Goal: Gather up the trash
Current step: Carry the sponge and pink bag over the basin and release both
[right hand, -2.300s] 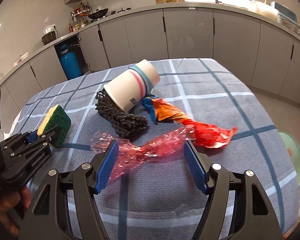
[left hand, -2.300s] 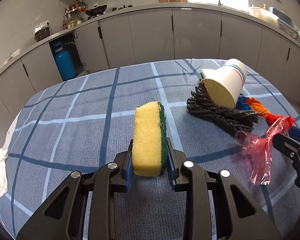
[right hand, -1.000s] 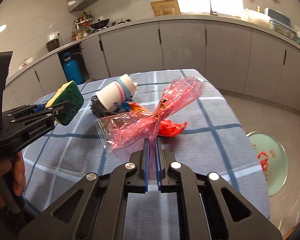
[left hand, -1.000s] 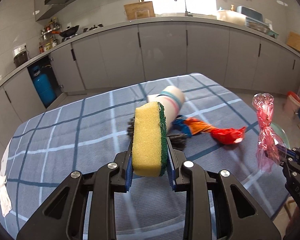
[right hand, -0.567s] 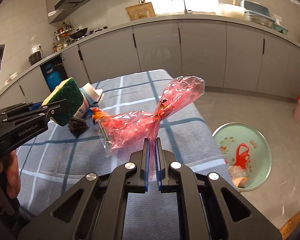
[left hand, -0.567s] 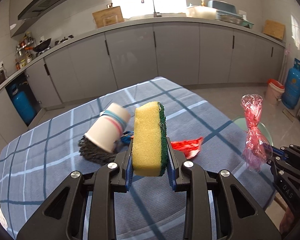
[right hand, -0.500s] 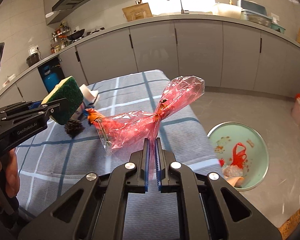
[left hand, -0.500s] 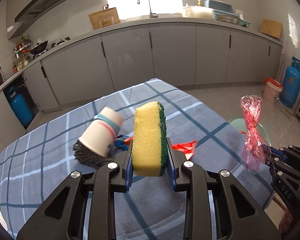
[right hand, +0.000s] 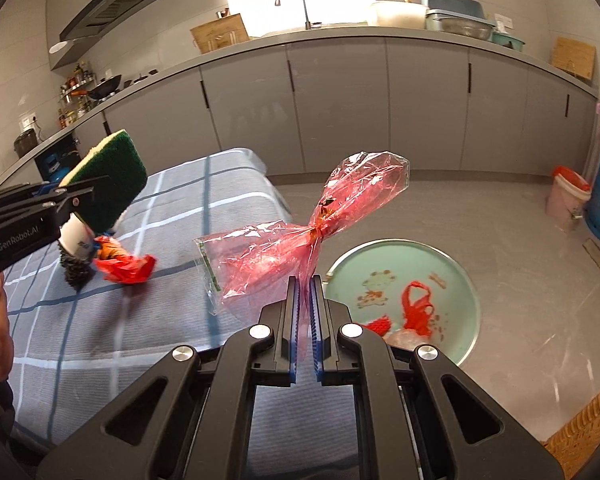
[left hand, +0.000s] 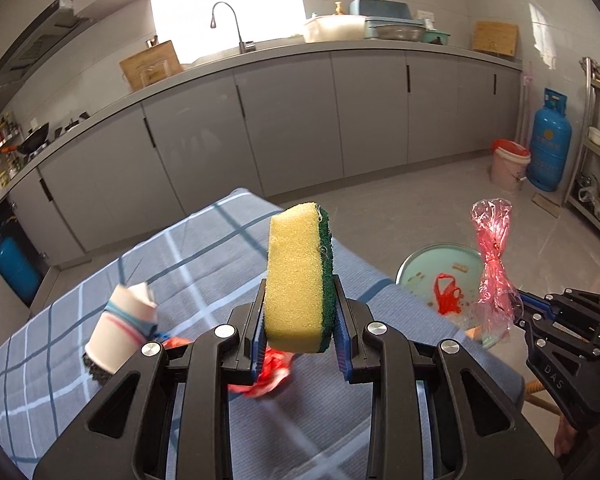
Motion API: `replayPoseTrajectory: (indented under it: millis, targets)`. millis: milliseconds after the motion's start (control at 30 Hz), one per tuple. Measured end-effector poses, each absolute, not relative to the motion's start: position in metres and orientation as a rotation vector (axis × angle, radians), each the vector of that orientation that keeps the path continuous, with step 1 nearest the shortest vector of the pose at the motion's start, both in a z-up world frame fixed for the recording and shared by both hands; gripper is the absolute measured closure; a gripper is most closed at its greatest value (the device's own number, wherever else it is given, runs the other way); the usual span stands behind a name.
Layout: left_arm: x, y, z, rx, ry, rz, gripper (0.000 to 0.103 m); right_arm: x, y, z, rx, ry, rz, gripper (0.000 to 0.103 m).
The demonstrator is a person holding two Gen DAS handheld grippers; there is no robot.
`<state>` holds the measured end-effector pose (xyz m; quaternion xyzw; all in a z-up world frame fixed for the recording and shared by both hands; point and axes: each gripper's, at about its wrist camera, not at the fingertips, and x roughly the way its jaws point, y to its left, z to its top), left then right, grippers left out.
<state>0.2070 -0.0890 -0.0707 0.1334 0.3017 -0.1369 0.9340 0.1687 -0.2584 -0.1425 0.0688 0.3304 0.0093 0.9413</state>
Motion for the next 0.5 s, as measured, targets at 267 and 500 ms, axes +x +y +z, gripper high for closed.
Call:
replayPoseTrajectory:
  millis: [267,500]
  targets:
    - [0.221,-0.135,-0.081,0.287,0.646,-0.369,0.074,0.174,-0.296,-0.158,0.155,0.696,-0.034,0.095]
    - [0.238,-0.176,-0.092,0.291,0.674,-0.45,0.074,0.185,-0.323,-0.182,0.155,0.745,-0.058,0.095]
